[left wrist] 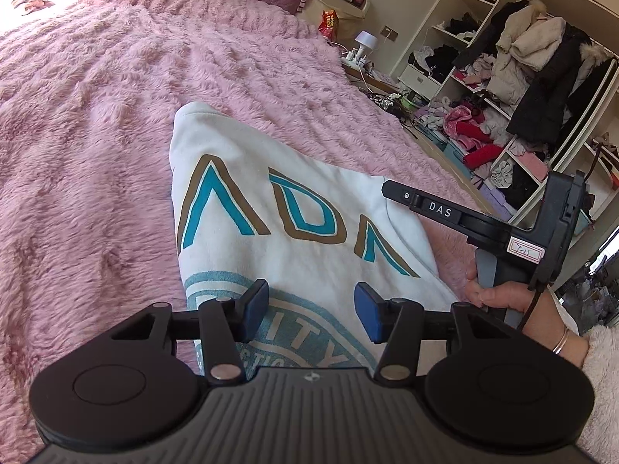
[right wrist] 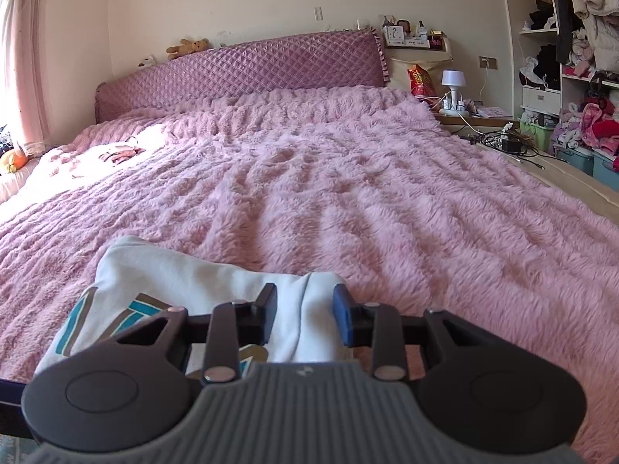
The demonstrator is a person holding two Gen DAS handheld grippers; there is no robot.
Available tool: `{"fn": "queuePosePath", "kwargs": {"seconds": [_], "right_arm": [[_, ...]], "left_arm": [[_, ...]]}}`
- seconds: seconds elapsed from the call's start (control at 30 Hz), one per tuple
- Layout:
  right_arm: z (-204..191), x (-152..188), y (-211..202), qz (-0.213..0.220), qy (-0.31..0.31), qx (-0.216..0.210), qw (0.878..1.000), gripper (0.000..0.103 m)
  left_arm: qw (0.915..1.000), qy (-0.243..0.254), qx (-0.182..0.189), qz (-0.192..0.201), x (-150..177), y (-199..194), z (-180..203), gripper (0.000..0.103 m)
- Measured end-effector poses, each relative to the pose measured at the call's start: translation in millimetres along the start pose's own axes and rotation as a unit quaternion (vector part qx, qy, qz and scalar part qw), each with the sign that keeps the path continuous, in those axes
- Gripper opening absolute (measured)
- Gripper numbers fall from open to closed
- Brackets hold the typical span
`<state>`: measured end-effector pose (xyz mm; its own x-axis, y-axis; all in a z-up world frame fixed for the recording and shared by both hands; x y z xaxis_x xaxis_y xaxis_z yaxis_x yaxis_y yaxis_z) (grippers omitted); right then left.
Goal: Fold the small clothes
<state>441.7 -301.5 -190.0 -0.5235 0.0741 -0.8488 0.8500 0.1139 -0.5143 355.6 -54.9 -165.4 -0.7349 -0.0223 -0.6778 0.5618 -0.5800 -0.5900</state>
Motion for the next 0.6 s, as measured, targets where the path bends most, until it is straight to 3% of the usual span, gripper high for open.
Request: {"fn": "queuePosePath", "kwargs": {"seconds": [0.37, 0.53, 0.6], "right_arm": [[12, 14, 32, -0.048, 0.011, 0.025, 0.998, 0.033], [8, 3, 5, -0.026, 0.008, 0.014, 1.000, 0.033], [6, -1, -19, -0.010, 0.007, -0.011, 1.000, 0.033]], "left_arm": [[1.0000, 0.000, -0.002, -0.007, 6, 8, -4, 0.060], [0.9999, 0.003, -0.012, 0.006, -1, -8, 7, 0.058], [0.9996, 0.019, -0.005, 0.020, -1, -23, 17, 0.059]]}}
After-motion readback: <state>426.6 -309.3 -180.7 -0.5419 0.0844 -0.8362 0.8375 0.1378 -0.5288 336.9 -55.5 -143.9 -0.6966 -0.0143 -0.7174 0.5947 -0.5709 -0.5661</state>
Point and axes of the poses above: each gripper's, at about its wrist camera, not at the fingertips, and y roughly the way its jaws point, z to its right, x to its underside, the point moved 3 cm from there along y, roughly the way its jaws point, and after that the axes turned 1 degree about z, right-handed, at the moved point
